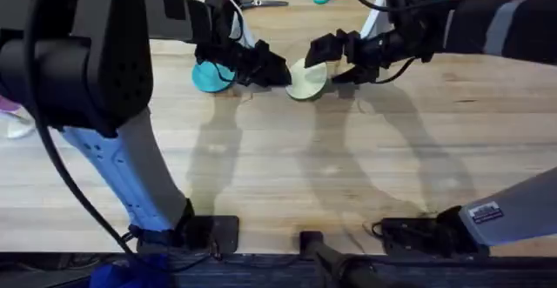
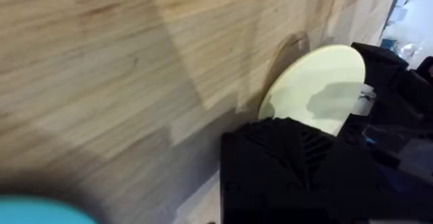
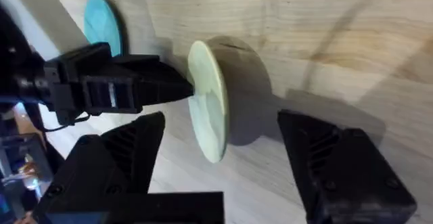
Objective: Pick up the plates from the table one by one and place each into a slot on the dish rack.
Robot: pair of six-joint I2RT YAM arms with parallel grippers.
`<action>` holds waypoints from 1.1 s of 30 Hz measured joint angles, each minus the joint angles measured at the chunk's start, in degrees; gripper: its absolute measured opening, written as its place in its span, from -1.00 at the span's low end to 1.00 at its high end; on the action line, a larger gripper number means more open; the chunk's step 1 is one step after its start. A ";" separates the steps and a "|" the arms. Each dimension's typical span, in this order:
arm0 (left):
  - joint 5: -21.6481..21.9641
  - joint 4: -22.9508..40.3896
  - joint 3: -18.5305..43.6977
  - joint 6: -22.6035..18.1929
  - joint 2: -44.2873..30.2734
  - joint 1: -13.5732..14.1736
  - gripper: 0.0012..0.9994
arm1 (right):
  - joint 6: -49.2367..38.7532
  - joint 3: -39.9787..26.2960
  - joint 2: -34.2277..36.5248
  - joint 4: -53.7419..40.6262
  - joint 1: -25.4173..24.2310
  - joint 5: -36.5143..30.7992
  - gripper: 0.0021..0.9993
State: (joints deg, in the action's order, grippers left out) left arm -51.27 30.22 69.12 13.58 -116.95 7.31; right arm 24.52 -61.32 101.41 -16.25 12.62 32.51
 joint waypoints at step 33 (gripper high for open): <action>0.00 0.00 0.00 0.17 0.00 0.00 -0.92 | 8.36 0.00 0.02 0.15 0.02 -0.39 0.99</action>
State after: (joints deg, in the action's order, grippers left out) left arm -51.27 30.22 69.12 13.76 -116.95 7.31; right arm 32.88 -61.32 101.43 -16.10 12.64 32.12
